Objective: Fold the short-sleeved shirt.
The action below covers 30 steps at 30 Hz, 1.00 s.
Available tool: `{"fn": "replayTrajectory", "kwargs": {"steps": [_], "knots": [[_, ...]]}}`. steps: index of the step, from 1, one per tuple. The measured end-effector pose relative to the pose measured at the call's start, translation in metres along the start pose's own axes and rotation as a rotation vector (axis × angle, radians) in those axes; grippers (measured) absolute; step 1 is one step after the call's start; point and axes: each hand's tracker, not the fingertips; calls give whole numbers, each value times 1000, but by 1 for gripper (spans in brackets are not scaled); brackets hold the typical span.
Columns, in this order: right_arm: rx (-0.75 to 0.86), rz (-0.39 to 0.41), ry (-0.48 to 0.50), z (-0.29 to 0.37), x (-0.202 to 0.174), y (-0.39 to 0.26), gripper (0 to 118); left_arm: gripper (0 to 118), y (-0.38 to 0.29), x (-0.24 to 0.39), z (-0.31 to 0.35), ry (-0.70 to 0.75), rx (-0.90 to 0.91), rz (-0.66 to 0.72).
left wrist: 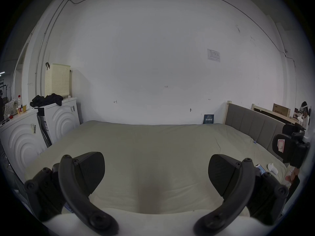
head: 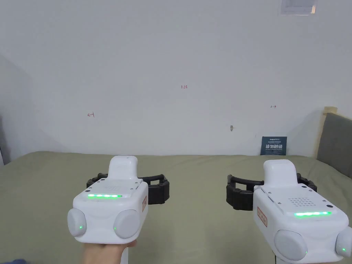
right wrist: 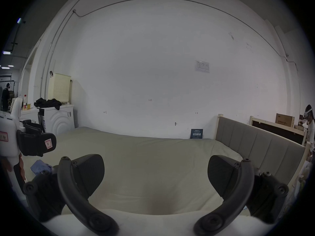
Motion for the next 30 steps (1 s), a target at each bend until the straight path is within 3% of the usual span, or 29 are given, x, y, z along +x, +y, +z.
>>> {"fn": "replayTrajectory", "kwargs": {"steps": [30], "knots": [[-8, 4, -11, 8, 17, 10, 118, 118, 5, -3, 8, 6, 7, -7]]}}
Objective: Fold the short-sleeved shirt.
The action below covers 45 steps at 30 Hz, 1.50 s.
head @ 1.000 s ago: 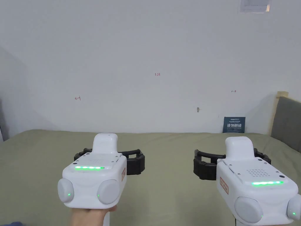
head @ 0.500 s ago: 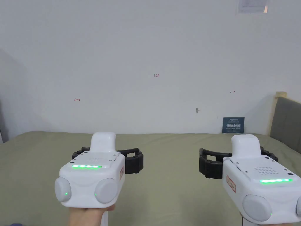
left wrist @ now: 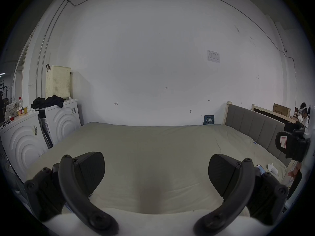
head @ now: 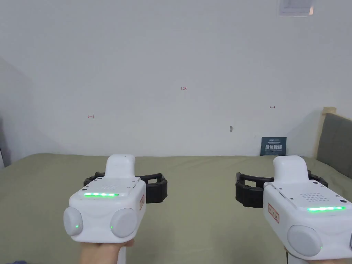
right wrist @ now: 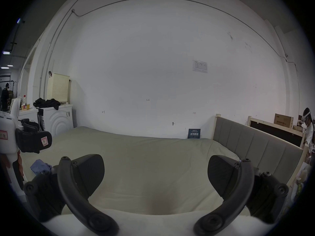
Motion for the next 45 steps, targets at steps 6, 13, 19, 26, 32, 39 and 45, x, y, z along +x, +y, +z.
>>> {"fn": "replayTrajectory", "kwargs": {"steps": [6, 13, 19, 26, 32, 39, 45], "knots": [[-3, -8, -7, -1, 3, 1, 118, 118, 2, -2, 1, 0, 3, 6], [-6, 2, -6, 0, 1, 1, 118, 118, 4, -3, 4, -2, 7, 19], [-12, 1, -8, -1, 1, 0, 118, 118, 4, -2, 5, -4, 6, 13], [-14, 2, -3, -1, 0, 0, 118, 118, 3, -1, 3, 2, 0, 11], [-17, -1, -3, -2, 0, -1, 118, 118, 1, -1, 4, 2, -5, 8], [-18, -6, -1, -1, -1, 0, 118, 118, 1, -1, 4, 3, -4, 9], [-25, -10, 2, -1, -2, -2, 118, 118, 0, -1, 4, -1, -12, 20]]}}
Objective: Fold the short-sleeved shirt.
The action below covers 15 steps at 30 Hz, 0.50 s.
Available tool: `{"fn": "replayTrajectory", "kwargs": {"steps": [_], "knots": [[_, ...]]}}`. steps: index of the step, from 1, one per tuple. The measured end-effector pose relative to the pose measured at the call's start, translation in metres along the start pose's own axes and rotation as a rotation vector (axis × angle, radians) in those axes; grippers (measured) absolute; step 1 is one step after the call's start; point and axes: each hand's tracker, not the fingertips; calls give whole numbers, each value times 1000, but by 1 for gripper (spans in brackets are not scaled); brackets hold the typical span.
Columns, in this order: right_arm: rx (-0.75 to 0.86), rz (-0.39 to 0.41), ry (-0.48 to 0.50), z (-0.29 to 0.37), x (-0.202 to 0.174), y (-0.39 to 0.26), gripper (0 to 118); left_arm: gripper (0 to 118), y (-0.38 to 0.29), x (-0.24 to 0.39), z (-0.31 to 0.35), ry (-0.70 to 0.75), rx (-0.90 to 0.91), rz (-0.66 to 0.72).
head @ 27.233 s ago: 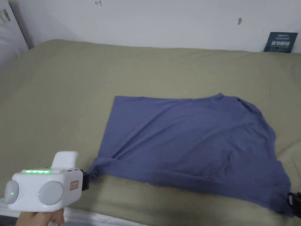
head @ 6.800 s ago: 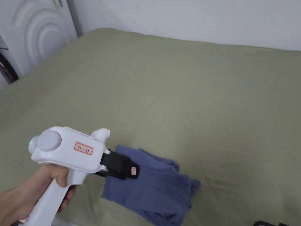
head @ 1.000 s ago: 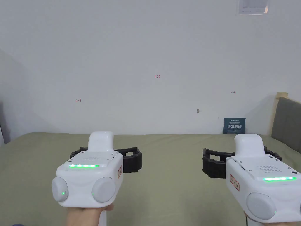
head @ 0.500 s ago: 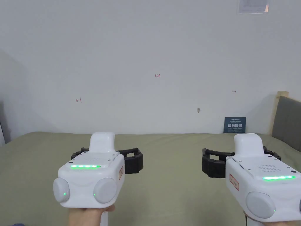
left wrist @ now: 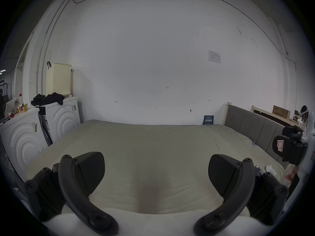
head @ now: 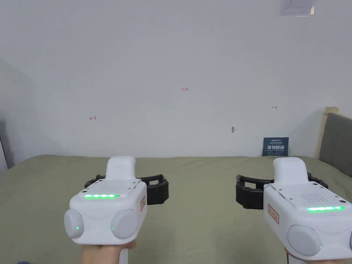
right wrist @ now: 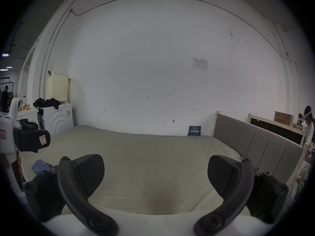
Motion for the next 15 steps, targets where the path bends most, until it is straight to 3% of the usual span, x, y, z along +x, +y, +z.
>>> {"fn": "replayTrajectory", "kwargs": {"steps": [15], "knots": [[-8, -2, 5, 1, -1, 0, 118, 118, -2, -2, 2, 2, -11, -5]]}}
